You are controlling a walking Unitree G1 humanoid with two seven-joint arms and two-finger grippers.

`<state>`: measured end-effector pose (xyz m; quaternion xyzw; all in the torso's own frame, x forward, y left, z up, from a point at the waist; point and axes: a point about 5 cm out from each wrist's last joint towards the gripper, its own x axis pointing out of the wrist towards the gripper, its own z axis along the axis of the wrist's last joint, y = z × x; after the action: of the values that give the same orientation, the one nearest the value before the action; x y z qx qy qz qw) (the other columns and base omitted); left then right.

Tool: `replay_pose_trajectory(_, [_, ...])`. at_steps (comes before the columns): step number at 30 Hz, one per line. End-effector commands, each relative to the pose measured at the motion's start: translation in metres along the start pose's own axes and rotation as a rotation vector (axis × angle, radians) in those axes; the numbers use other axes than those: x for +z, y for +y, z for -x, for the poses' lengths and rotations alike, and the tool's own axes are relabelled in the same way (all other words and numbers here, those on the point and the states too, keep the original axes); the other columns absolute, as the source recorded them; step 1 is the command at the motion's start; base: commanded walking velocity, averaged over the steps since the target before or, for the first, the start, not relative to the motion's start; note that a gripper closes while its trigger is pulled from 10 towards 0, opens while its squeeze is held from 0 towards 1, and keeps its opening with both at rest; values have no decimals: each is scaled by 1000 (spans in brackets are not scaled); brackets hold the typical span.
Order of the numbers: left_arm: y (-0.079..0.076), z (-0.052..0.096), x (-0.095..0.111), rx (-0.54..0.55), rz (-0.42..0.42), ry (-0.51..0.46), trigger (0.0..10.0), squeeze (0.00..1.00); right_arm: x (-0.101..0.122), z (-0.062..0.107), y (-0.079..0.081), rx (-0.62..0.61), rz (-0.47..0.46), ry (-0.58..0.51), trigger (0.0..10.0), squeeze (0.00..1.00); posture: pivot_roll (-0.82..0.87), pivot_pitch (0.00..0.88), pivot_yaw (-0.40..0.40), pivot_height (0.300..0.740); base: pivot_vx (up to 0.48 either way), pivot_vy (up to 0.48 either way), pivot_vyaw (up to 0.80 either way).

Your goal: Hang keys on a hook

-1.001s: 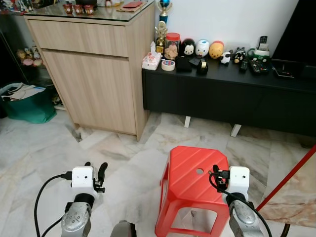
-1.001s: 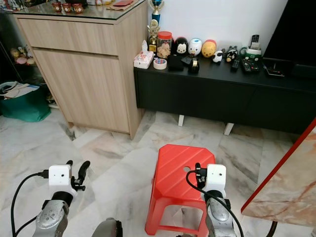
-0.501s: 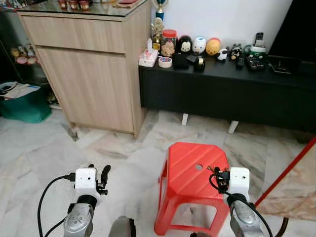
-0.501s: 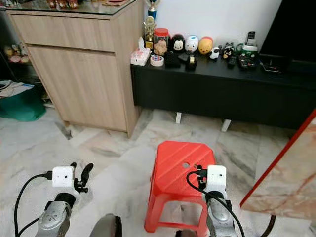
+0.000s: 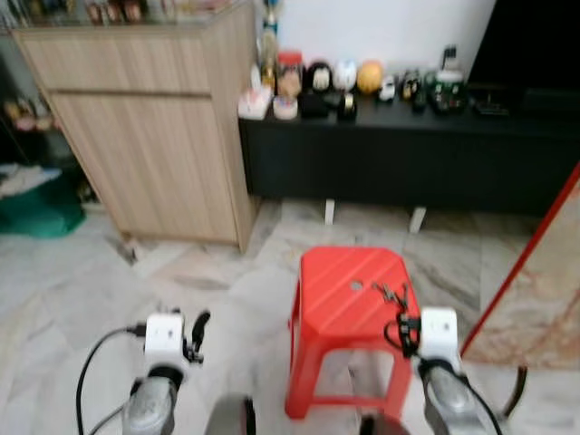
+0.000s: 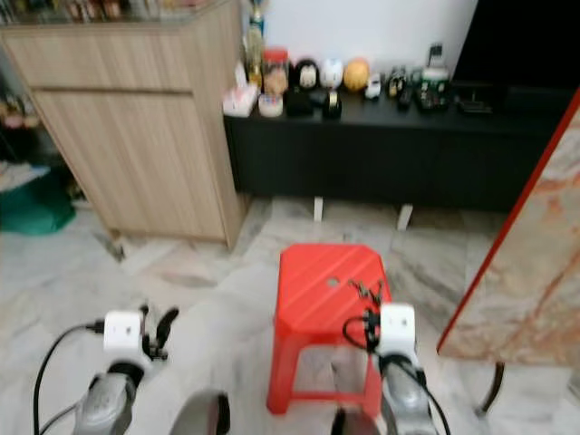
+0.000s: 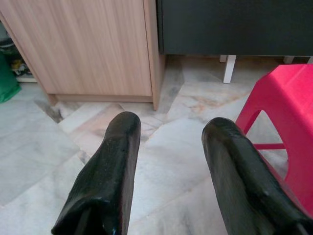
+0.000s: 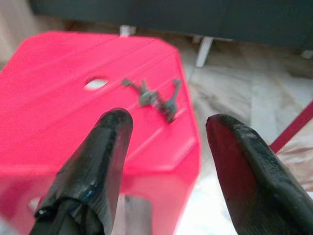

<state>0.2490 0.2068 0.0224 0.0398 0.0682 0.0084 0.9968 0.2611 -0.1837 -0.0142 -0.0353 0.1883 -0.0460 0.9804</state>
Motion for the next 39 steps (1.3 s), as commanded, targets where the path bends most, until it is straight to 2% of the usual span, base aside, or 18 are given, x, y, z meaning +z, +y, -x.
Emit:
replay_pose_trajectory(1, [-2,-4,4,-10,1,-7,10000,0,4,-2,2,28,12,-7,10000,0,31,0,-28,617,240,0,0])
replay_pose_trajectory(9, [-2,-4,5,-11,1,-10,10000,0,4,-1,3,34,11,-19,10000,0,31,0,-29,617,240,0,569])
replay_pose_trajectory(21, [-2,-4,5,-14,2,-12,10000,0,3,-1,5,41,20,-15,10000,0,31,0,-26,617,205,0,0])
replay_pose_trajectory(39, [-4,-4,5,-31,-2,-12,10000,0,-1,-2,-2,-24,49,31,10000,0,30,0,-25,617,272,0,0])
